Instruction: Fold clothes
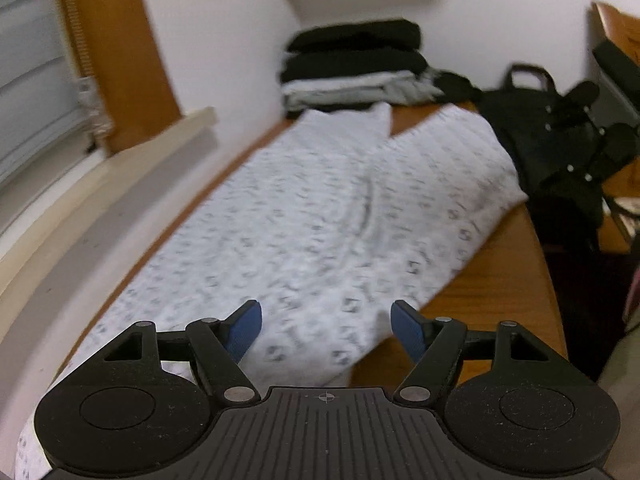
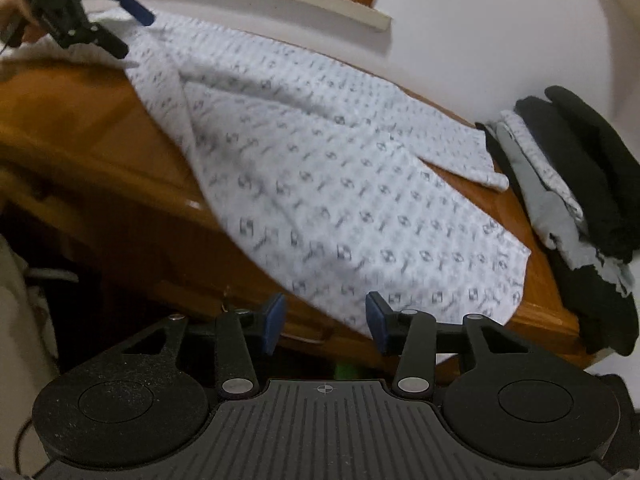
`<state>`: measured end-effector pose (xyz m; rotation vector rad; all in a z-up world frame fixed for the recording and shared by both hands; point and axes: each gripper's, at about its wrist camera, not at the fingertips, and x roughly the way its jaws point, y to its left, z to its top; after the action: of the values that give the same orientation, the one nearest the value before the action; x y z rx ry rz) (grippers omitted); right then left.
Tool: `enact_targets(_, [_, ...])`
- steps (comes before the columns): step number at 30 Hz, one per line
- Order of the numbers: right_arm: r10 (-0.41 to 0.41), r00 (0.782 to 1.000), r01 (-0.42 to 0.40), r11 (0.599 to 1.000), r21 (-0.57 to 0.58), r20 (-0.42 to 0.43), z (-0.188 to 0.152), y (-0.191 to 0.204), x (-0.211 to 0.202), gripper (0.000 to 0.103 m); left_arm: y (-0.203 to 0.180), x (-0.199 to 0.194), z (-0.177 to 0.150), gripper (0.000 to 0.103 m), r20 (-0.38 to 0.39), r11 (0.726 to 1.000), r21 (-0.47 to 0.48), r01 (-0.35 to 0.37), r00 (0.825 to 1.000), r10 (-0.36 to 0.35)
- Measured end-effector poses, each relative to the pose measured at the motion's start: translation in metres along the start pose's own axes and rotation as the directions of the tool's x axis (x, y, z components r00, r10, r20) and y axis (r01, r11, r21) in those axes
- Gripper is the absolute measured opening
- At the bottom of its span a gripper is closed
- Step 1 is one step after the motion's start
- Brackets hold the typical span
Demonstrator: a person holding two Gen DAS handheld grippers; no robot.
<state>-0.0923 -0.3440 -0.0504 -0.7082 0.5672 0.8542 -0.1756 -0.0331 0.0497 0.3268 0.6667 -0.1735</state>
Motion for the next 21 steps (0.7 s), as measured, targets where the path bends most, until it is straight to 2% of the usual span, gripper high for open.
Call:
enact_targets(5, [-0.042, 0.999, 0.042, 0.997, -0.064, -0.007, -0.009, 0.011, 0.008, 0.044, -0.008, 0.015, -0.003, 0.073, -0.052, 0.996, 0.076, -0.053, 0.997, 0.057])
enact_targets(9, [-0.087, 0.996, 0.086, 0.992, -0.096, -0.006, -0.014, 0.013, 0.020, 0.044, -0.011, 0.014, -0.005, 0.073, -0.054, 0.993, 0.099, -0.071, 0.996, 0.077])
enact_targets(12, [-0.123, 0.992, 0.123, 0.987, -0.105, 0.000, -0.018, 0.011, 0.030, 0.044, -0.011, 0.013, -0.005, 0.069, -0.050, 0.989, 0.116, -0.093, 0.994, 0.099])
enact_targets(15, [-0.142, 0.990, 0.142, 0.985, -0.103, -0.001, -0.023, 0.009, 0.041, 0.044, -0.008, 0.011, -0.004, 0.057, -0.041, 0.989, 0.109, -0.097, 0.994, 0.102])
enact_targets(17, [-0.176, 0.984, 0.176, 0.978, -0.114, 0.005, -0.028, 0.009, 0.047, 0.041, -0.004, 0.008, -0.003, 0.041, -0.029, 0.993, 0.083, -0.084, 0.996, 0.087])
enact_targets(20, [-0.197, 0.980, 0.196, 0.977, -0.086, 0.007, -0.033, 0.004, 0.052, 0.029, 0.000, 0.004, -0.002, 0.034, -0.011, 0.994, 0.060, -0.086, 0.996, 0.087])
enact_targets(21, [-0.199, 0.980, 0.198, 0.977, -0.081, 0.005, -0.035, 0.002, 0.053, 0.020, 0.001, 0.002, -0.001, 0.032, -0.004, 0.995, 0.051, -0.083, 0.997, 0.083])
